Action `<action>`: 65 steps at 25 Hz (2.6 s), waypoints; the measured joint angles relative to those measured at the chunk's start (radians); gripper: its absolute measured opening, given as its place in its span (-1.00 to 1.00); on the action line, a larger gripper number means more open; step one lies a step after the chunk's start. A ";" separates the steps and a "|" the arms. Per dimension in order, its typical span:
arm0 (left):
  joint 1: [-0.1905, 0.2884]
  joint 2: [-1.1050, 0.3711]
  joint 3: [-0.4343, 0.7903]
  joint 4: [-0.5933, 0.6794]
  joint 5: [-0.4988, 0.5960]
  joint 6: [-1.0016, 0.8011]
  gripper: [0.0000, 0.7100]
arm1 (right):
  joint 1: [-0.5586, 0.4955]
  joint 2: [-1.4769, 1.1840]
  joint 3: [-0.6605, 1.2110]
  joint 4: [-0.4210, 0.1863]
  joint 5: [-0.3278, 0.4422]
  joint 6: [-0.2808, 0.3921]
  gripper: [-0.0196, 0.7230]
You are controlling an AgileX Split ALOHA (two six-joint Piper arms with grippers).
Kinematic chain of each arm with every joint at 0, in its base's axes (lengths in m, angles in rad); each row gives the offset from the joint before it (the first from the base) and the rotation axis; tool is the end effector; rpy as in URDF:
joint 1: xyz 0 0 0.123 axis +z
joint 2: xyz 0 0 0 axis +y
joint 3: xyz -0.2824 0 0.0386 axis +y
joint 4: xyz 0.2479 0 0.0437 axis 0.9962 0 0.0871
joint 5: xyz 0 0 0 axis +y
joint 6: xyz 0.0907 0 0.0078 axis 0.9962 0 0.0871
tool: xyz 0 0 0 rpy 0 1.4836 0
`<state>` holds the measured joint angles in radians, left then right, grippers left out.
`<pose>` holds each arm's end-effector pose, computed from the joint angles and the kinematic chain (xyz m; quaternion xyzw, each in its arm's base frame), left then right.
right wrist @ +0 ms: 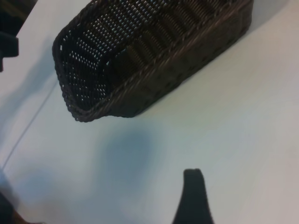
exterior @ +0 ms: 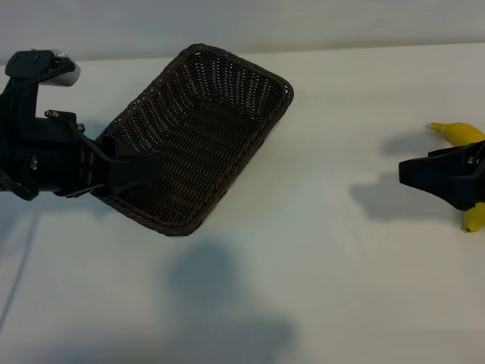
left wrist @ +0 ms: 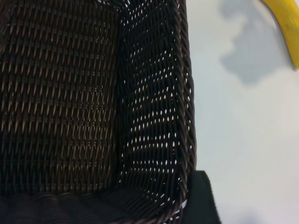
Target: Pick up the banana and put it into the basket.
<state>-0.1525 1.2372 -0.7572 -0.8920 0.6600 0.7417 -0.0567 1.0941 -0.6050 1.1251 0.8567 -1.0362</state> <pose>0.2276 -0.0790 0.2668 0.1411 0.8995 -0.2611 0.3207 0.1905 0.0514 0.2631 -0.1439 0.8702 0.3182 0.3475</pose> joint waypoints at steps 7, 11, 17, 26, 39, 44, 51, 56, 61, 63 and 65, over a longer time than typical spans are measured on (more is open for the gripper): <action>0.000 0.000 0.000 0.000 0.000 -0.002 0.52 | 0.000 0.000 0.000 0.000 -0.001 0.000 0.56; 0.000 0.000 0.000 0.000 -0.002 -0.002 0.52 | 0.000 0.000 0.000 0.000 -0.001 0.000 0.56; 0.000 0.000 0.000 0.000 -0.003 -0.002 0.52 | 0.000 0.000 0.000 0.000 -0.001 0.000 0.56; 0.000 0.000 0.000 0.000 -0.067 -0.001 0.52 | 0.000 0.000 0.000 0.000 -0.003 0.000 0.56; 0.000 0.000 0.000 0.001 -0.100 -0.147 0.52 | 0.000 0.000 0.000 0.000 -0.004 0.001 0.56; 0.000 0.000 -0.002 0.120 -0.091 -0.393 0.52 | 0.000 0.000 0.000 0.002 -0.004 0.003 0.56; 0.000 0.000 -0.040 0.540 0.038 -0.870 0.52 | 0.000 0.000 0.000 0.002 -0.004 0.014 0.56; 0.000 0.000 -0.042 0.653 0.067 -1.072 0.52 | 0.000 0.000 0.000 0.002 -0.004 0.026 0.56; 0.000 0.000 -0.042 0.658 0.092 -1.199 0.52 | 0.000 0.000 0.000 0.002 -0.004 0.027 0.56; 0.000 0.000 -0.042 0.658 0.099 -1.245 0.52 | 0.000 0.000 0.000 0.002 -0.004 0.027 0.56; 0.000 0.007 -0.043 0.659 0.099 -1.299 0.52 | 0.000 0.000 0.000 0.002 -0.004 0.027 0.56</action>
<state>-0.1525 1.2445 -0.7998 -0.2330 0.7588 -0.5572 -0.0567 1.0941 -0.6050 1.1272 0.8530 -1.0096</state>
